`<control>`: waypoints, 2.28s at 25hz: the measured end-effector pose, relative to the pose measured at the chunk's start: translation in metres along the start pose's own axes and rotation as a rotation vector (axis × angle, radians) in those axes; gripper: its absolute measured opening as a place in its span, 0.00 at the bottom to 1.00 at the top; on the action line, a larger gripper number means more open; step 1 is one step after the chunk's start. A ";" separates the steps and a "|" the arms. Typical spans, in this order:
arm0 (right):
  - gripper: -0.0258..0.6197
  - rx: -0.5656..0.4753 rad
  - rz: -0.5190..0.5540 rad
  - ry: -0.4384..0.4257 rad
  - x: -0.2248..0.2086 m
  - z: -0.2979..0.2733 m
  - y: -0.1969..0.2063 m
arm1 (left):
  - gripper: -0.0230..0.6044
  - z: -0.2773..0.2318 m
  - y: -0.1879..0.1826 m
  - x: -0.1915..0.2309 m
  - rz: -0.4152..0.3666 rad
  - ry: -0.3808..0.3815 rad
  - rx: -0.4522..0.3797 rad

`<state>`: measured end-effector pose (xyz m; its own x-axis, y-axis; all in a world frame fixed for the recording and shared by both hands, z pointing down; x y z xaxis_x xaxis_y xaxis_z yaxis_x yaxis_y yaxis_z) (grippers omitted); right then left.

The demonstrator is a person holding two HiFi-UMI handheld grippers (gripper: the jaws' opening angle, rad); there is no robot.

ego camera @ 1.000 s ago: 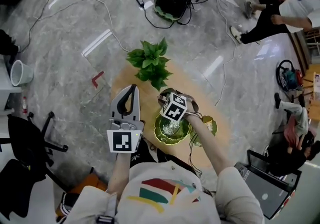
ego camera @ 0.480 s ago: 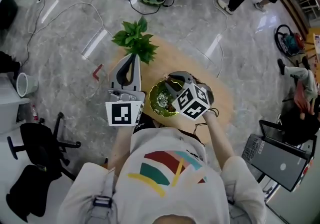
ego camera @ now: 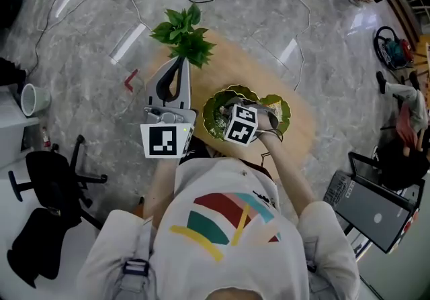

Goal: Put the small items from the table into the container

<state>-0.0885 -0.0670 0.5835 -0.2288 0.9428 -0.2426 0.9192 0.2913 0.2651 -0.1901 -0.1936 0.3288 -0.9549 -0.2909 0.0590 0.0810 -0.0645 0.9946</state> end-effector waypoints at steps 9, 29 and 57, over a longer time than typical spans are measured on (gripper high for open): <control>0.20 0.269 0.070 -0.103 -0.006 -0.068 0.043 | 0.05 0.005 0.012 0.015 0.004 -0.033 0.011; 0.33 -0.181 -0.052 0.217 -0.026 0.065 -0.009 | 0.05 -0.005 0.005 -0.004 0.005 0.034 -0.014; 0.06 -1.195 -0.576 0.984 0.021 0.341 0.090 | 0.05 -0.024 -0.090 -0.148 -0.088 0.361 -0.188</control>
<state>0.0988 -0.0762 0.2837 -0.9617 0.2720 -0.0338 0.0019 0.1299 0.9915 -0.0492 -0.1678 0.2290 -0.8021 -0.5899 -0.0927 0.0859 -0.2676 0.9597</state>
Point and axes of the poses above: the fingertips, and each gripper's own axes: z backward along the fingers, x to its left, y out of its underside, the point moved 1 cm from there along z, backward along the fingers, and after that the axes turned 13 degrees about -y, right-handed, at the moved point
